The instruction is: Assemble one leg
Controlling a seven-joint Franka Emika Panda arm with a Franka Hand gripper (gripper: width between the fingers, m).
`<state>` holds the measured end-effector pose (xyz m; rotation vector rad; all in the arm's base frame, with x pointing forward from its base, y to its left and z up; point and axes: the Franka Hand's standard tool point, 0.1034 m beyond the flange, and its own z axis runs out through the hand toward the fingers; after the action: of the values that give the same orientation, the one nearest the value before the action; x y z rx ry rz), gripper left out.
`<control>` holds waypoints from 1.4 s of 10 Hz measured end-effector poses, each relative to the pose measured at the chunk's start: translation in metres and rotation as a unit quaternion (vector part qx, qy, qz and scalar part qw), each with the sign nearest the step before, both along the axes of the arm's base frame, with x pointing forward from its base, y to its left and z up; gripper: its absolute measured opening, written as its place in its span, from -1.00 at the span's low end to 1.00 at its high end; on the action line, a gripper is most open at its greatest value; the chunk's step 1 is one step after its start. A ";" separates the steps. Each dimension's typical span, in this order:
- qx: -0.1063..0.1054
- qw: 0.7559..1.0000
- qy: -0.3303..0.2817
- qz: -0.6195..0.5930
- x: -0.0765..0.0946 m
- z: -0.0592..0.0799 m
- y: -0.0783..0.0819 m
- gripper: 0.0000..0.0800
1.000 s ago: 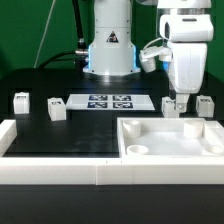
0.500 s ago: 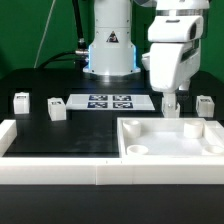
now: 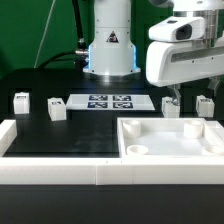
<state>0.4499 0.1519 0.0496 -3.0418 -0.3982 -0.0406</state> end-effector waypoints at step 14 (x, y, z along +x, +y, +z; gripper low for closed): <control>-0.025 0.973 0.188 -0.135 -0.022 -0.004 0.017 0.62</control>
Offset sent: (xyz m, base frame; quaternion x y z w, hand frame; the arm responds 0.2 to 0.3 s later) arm 0.0000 0.0000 0.0000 0.0000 0.0000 0.2377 0.9713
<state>0.4279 0.1690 0.0459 -3.0289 0.0425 0.5286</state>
